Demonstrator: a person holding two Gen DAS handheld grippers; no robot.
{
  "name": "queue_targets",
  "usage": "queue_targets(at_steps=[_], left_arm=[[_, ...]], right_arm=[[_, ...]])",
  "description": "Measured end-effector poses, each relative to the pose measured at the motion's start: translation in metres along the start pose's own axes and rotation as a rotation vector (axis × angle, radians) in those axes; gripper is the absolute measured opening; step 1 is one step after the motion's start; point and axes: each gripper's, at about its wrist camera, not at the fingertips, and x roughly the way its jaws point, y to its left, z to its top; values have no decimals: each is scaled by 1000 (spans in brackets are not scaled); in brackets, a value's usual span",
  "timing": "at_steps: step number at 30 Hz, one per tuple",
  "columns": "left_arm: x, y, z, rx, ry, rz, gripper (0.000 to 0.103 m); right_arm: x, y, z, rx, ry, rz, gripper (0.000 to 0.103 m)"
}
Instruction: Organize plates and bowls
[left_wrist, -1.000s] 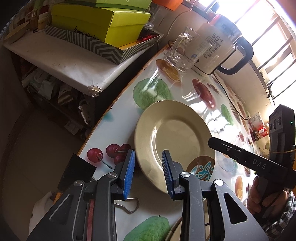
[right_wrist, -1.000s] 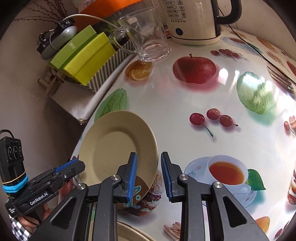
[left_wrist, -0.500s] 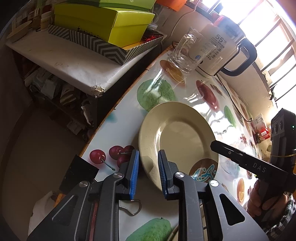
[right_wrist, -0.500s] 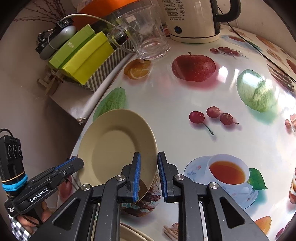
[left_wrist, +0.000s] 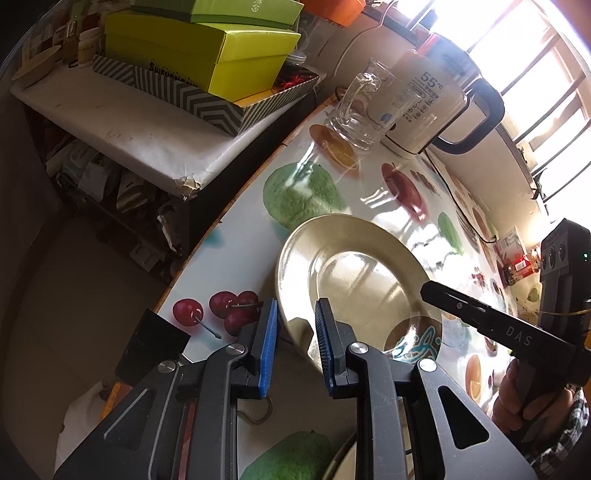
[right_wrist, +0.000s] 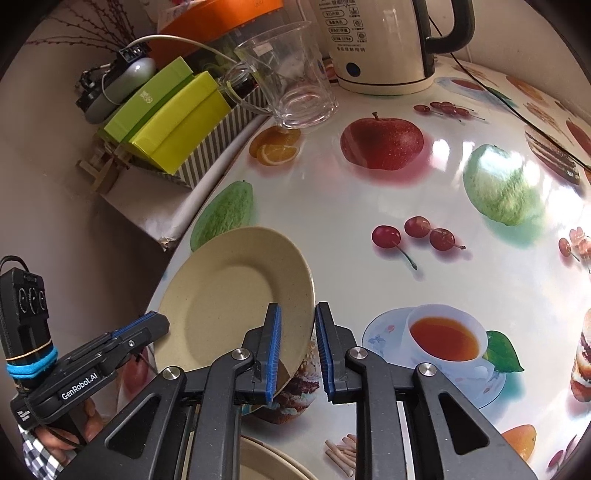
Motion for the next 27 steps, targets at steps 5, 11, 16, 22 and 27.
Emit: queue_targets(at_steps=[5, 11, 16, 22, 27], left_arm=[[-5, -4, -1, 14, -6, -2, 22], [-8, -11, -5, 21, -8, -2, 22], [-15, -18, -8, 40, -21, -1, 22], [-22, -23, -14, 48, -28, -13, 22], [-29, -27, -21, 50, -36, -22, 22]], right_arm=[[-8, -2, -3, -1, -11, 5, 19], [-15, -4, -10, 3, -17, 7, 19], [-22, -6, -17, 12, -28, 13, 19], [-34, -6, -26, 15, -46, 21, 19], [-47, -4, -34, 11, -67, 21, 19]])
